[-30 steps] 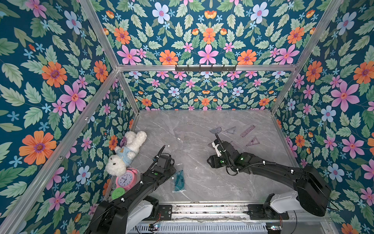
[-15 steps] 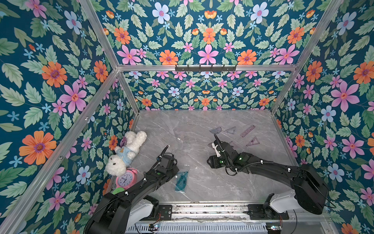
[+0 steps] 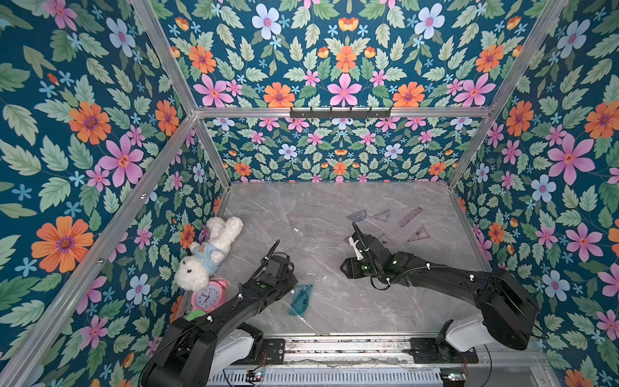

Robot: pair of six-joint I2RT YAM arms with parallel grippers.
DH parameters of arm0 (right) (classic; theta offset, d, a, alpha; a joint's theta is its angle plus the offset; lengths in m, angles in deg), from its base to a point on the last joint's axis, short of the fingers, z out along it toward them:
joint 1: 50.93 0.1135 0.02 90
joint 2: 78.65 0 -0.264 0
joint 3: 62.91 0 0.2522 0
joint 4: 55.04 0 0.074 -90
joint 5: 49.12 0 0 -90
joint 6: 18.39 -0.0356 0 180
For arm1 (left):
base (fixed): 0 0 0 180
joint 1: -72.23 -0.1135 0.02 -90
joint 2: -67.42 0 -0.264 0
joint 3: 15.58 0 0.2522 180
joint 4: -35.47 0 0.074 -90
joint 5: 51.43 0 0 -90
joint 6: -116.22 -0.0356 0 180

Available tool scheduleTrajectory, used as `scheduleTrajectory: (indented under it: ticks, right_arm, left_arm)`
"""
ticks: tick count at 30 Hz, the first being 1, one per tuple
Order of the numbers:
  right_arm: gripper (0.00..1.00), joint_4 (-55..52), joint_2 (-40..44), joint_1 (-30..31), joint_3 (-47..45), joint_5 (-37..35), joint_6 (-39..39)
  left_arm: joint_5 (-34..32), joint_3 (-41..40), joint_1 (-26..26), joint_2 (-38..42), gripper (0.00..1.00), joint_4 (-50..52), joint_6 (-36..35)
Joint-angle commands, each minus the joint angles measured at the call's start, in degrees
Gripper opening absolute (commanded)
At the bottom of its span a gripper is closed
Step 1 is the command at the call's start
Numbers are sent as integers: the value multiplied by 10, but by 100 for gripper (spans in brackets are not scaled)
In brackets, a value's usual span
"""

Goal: Open the ruler set and take out the ruler
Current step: Pick up the ruler set bag from the center of the board.

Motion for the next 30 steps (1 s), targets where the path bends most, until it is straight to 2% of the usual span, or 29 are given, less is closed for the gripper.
scheduleTrajectory:
  ticks: [1,2,4,8,12,13,20,30]
  right_arm:
    - [62,20,-10,1,5,28,-18]
    - [62,21,-12,1,5,31,-18]
    - [63,21,-15,2,6,35,-15]
    - [65,22,-18,2,9,39,-8]
    - [68,20,-23,1,15,44,-6]
    - [69,19,-23,2,15,45,-6]
    - [69,15,-7,2,8,43,-4]
    - [69,18,9,1,-4,45,-1]
  left_arm:
    - [-33,24,0,16,13,52,-40]
    - [-41,34,0,26,27,73,-51]
    - [-52,49,0,48,48,118,-70]
    - [-51,69,0,91,63,208,-111]
    - [13,60,1,86,68,238,-154]
    - [23,60,15,78,68,235,-157]
    - [40,60,82,32,70,225,-135]
    - [62,41,89,-10,69,192,-146]
